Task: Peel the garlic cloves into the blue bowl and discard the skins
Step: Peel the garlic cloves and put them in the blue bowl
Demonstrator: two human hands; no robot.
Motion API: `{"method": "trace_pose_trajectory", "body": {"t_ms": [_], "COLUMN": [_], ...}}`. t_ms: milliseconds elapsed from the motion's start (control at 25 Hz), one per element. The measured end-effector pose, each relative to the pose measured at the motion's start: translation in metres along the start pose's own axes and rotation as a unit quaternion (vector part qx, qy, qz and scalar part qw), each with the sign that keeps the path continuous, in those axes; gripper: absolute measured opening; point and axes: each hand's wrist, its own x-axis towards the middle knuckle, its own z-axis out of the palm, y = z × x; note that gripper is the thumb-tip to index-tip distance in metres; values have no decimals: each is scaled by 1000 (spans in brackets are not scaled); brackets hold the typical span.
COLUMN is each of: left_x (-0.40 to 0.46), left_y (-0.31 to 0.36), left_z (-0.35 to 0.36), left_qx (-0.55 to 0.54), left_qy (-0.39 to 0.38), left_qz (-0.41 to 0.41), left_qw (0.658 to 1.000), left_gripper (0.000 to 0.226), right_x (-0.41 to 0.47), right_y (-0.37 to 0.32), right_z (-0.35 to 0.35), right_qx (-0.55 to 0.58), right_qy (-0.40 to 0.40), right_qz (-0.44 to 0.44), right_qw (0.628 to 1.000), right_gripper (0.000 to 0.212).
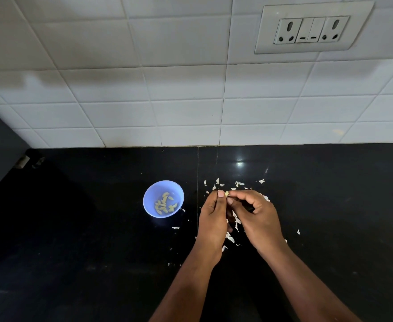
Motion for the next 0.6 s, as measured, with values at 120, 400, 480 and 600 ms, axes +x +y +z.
{"method": "trace_pose_trajectory", "body": {"t_ms": [120, 400, 480, 600], "left_x": [-1, -5, -7, -9], "left_y": [4, 13, 15, 18], "left_z": [-4, -8, -9, -12], "left_qx": [-5, -45, -56, -36], "left_qy": [6, 53, 47, 28], "left_qz": [-11, 17, 9, 18], "left_qw": [1000, 997, 997, 999], "left_gripper": [30, 17, 23, 22], "right_x": [-2, -6, -5, -5], "right_y": [-1, -5, -5, -4], "right_z": [1, 1, -1, -6], "right_qx": [-15, -45, -72, -114], "right_qy": [7, 14, 22, 13], "right_qz": [8, -8, -19, -46], "right_qw": [1000, 999, 997, 992], "right_gripper": [12, 10, 10, 6]}}
